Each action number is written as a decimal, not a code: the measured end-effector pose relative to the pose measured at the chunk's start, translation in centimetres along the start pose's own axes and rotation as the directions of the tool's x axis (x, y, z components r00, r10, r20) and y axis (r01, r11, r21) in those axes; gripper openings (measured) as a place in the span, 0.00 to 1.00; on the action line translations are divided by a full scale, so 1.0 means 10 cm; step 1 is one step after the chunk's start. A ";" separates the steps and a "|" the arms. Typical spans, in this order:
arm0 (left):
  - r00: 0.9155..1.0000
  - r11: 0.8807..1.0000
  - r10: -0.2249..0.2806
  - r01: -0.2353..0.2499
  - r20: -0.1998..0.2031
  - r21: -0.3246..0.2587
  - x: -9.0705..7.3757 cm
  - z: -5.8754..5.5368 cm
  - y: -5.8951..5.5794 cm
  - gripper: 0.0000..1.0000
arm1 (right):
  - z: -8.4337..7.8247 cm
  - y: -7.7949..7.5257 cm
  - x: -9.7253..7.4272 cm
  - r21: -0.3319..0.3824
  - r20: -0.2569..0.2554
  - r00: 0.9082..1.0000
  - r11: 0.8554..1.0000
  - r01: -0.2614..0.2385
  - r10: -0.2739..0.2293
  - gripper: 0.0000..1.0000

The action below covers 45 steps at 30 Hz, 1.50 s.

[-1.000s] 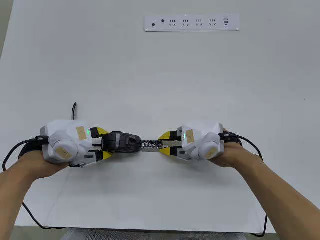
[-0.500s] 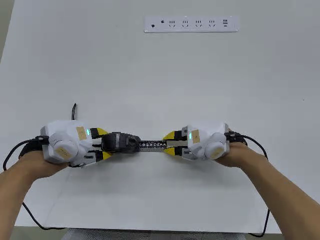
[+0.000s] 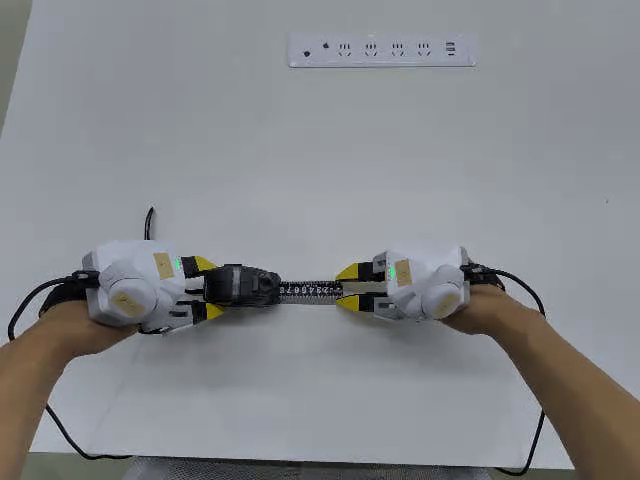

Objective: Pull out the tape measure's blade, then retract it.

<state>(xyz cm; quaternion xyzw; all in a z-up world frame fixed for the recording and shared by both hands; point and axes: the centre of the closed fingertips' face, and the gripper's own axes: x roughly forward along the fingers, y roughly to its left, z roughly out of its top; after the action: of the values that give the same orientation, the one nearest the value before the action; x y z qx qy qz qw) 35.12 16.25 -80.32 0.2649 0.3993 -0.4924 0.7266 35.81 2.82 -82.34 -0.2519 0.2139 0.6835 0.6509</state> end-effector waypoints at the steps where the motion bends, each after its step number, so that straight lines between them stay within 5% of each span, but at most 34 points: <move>1: 1.000 1.000 0.000 0.000 0.000 0.000 0.00 0.00 0.00 0.27 | -0.01 0.00 -0.01 0.000 -0.001 1.000 1.000 0.000 0.000 0.11; 45: 1.000 1.000 0.000 0.000 0.002 -0.010 0.03 -0.01 0.02 0.27 | -0.32 -0.01 -0.36 0.001 -0.036 0.999 1.000 0.003 -0.003 0.11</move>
<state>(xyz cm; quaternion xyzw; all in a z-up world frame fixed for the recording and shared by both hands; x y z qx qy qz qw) 35.36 16.27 -80.64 0.2609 0.4011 -0.4906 0.7283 36.24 -2.02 -82.61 -0.2642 0.2253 0.6777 0.6482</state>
